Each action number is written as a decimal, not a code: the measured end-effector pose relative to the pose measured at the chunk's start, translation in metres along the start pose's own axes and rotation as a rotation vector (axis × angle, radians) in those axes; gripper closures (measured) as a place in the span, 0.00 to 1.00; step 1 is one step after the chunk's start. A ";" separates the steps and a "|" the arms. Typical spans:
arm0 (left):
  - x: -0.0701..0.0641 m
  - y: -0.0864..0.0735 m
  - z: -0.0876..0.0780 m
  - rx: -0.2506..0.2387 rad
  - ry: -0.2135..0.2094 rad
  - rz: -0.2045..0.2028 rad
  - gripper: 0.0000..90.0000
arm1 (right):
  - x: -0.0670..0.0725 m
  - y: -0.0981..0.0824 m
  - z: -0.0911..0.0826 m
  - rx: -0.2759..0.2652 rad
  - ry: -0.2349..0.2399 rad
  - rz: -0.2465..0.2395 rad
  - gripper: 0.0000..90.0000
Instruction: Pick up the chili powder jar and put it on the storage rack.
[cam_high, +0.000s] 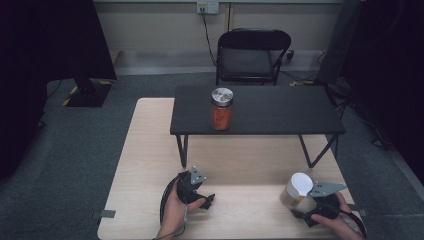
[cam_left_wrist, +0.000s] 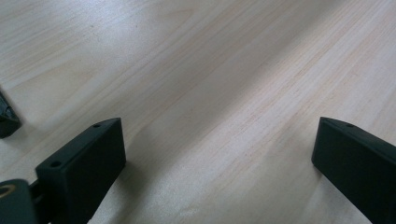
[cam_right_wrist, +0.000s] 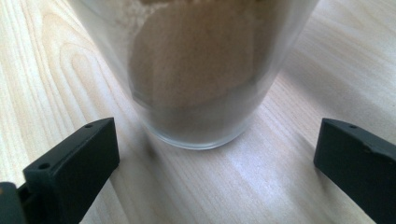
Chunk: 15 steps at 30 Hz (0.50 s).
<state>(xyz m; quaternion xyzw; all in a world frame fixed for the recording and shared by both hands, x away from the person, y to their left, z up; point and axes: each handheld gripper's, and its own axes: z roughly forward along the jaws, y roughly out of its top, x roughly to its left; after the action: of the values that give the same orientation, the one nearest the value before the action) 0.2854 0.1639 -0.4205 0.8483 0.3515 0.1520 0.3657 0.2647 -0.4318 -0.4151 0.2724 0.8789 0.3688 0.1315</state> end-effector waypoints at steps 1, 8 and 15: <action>0.000 -0.001 0.000 -0.005 0.001 0.000 0.02 | 0.000 0.000 0.000 0.000 0.000 0.000 0.00; 0.001 -0.003 0.000 -0.009 -0.003 0.004 0.00 | 0.000 0.000 0.000 0.000 0.000 0.000 0.00; 0.001 -0.003 0.000 -0.009 -0.003 0.004 0.00 | 0.000 0.000 0.000 0.000 0.000 0.000 0.00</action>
<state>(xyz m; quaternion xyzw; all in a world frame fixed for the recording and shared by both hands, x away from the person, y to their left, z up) 0.2852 0.1662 -0.4230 0.8475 0.3486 0.1532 0.3698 0.2647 -0.4319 -0.4151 0.2723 0.8789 0.3688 0.1315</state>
